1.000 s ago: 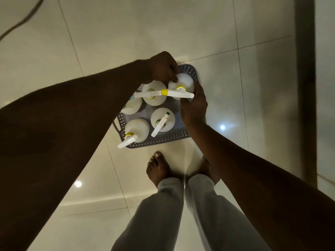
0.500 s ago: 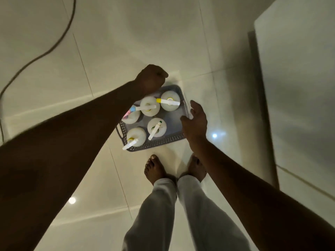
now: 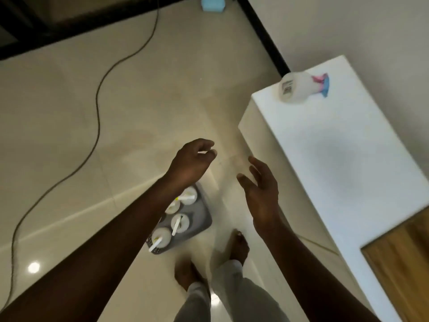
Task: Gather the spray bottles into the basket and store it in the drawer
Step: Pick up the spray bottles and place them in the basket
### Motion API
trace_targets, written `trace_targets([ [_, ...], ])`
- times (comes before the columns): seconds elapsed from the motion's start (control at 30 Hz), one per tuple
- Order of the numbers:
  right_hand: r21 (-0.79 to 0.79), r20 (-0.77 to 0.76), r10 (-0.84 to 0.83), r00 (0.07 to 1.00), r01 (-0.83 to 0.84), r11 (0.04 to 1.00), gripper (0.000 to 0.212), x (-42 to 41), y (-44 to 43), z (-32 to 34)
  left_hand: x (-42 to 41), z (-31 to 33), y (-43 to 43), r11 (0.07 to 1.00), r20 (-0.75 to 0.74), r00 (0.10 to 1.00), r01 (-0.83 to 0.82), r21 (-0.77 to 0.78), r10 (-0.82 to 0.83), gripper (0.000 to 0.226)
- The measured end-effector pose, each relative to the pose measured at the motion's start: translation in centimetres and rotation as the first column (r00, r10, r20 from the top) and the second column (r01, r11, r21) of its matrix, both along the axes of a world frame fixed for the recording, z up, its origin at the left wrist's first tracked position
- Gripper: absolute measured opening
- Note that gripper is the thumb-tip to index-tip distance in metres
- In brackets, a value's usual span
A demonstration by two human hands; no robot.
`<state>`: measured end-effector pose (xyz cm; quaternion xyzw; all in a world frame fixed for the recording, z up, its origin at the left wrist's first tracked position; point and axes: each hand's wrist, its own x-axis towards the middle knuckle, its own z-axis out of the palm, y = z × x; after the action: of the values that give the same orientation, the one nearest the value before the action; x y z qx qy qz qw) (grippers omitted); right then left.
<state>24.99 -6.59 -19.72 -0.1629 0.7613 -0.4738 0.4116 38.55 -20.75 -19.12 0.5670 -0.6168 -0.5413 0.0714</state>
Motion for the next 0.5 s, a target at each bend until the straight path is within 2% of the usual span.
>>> trace_targets([
  [0.2, -0.036, 0.105, -0.156, 0.982, 0.161, 0.986, 0.048, -7.6, 0.2, 3.3, -8.4, 3.7, -1.6, 0.999, -0.102, 0.994, -0.029, 0.017, 0.030, 0.035],
  [0.37, -0.056, 0.243, -0.237, 0.941, 0.258, 0.965, 0.053, -15.2, -1.6, 2.7, -16.5, 3.0, -3.5, 0.999, -0.123, 0.991, -0.041, 0.024, 0.044, 0.039],
  [0.5, -0.057, 0.345, -0.274, 0.898, 0.312, 0.948, 0.052, -21.1, -4.7, 1.4, -22.7, 1.5, -5.9, 0.998, -0.105, 0.994, 0.008, -0.054, -0.014, 0.042],
])
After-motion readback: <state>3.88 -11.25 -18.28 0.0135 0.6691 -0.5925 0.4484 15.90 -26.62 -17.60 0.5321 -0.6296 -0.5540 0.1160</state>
